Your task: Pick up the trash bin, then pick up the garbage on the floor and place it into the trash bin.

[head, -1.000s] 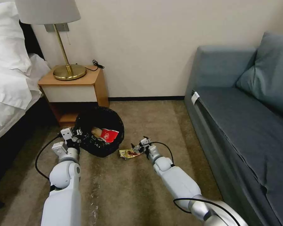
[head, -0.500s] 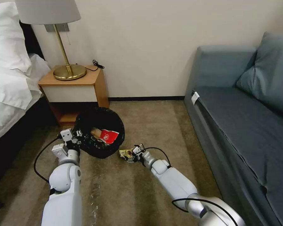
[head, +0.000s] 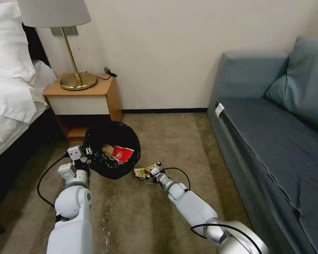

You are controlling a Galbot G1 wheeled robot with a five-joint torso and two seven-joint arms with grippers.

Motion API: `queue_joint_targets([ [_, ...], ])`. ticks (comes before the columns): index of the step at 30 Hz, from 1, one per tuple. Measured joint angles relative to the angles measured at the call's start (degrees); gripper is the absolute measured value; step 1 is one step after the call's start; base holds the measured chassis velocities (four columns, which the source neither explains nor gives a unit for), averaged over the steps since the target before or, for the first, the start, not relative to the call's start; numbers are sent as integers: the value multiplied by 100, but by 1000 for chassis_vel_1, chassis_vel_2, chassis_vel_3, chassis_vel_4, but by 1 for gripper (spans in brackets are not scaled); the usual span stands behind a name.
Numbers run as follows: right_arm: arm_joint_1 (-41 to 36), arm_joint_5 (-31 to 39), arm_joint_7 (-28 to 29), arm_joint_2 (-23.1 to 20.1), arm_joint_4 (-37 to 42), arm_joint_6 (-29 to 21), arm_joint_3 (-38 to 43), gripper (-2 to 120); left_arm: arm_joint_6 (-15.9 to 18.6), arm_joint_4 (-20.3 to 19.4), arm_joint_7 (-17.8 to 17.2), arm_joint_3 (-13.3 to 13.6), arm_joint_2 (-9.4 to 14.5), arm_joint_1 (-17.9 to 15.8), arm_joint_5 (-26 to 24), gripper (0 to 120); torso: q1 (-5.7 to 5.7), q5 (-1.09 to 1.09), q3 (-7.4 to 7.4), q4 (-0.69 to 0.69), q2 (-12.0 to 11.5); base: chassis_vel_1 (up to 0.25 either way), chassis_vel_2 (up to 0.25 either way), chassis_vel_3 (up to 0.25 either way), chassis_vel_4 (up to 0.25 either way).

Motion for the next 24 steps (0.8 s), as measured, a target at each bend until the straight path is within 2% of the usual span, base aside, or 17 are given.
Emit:
queue_joint_targets([
  [4,4,-187,30,0,-1,8,102,100,-1,-17,0,31,-18,-11,37,4,0,0,0,0,0,0,0,0,0],
  [7,2,-604,182,-1,44,38,194,100,-1,-34,0,58,-55,-56,86,4,0,0,0,0,0,0,0,0,0],
  [9,-40,-1202,449,-2,79,57,246,100,-1,-44,2,69,-75,-66,113,4,0,0,0,0,0,0,0,0,0],
  [10,-40,-1202,449,-2,79,57,246,100,-1,-44,2,69,-75,-66,113,4,0,0,0,0,0,0,0,0,0],
  [12,-122,-1688,748,-2,139,38,236,100,-4,-53,9,72,-100,-69,147,4,0,1,0,0,0,0,0,0,0],
  [16,-154,-1889,901,-2,140,-31,247,100,-11,-53,13,78,-116,-68,175,4,0,0,0,1,0,0,0,0,0],
  [19,-151,-2668,1138,-5,94,-140,362,100,-40,-75,30,95,-189,-27,261,4,0,0,0,1,0,0,0,0,0],
  [24,-124,-3070,1261,-5,69,-165,368,100,-53,-111,35,86,-196,8,273,4,0,0,0,1,0,0,0,0,0],
])
